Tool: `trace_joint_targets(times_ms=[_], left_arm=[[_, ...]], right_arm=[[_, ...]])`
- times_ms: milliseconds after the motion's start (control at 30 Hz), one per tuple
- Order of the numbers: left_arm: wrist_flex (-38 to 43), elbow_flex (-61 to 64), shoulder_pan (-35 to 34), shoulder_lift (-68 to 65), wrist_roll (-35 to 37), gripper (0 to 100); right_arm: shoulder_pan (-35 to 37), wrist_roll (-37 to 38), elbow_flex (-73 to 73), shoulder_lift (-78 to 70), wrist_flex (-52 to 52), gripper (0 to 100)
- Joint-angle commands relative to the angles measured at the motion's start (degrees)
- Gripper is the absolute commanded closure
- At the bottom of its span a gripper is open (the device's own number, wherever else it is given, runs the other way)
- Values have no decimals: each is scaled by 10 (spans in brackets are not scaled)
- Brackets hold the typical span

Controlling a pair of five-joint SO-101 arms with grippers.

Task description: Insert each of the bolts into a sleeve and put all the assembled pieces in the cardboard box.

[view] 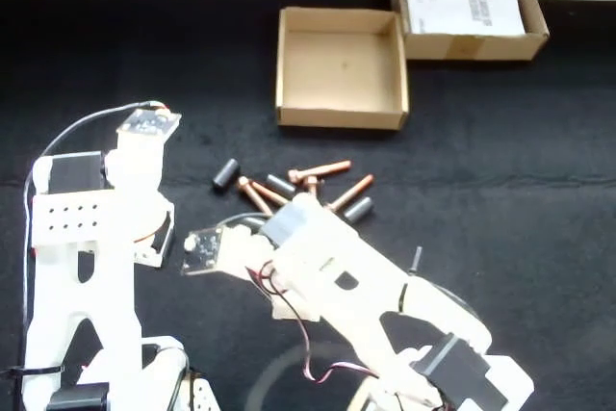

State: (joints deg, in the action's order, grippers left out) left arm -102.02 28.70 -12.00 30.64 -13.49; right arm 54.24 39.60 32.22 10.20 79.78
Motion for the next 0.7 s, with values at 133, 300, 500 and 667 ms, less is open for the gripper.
trace_joint_targets(times_ms=[133,300,500,667], left_arm=[[0,-7,4,0,-3,905],[4,-7,4,0,-3,905],[4,-7,4,0,-3,905],[4,-7,4,0,-3,905]], right_arm=[[-2,16,78,-1,-72,786],[-21,16,87,-1,-104,786],[-54,13,119,-2,-180,786],[-55,13,175,-2,-233,786]])
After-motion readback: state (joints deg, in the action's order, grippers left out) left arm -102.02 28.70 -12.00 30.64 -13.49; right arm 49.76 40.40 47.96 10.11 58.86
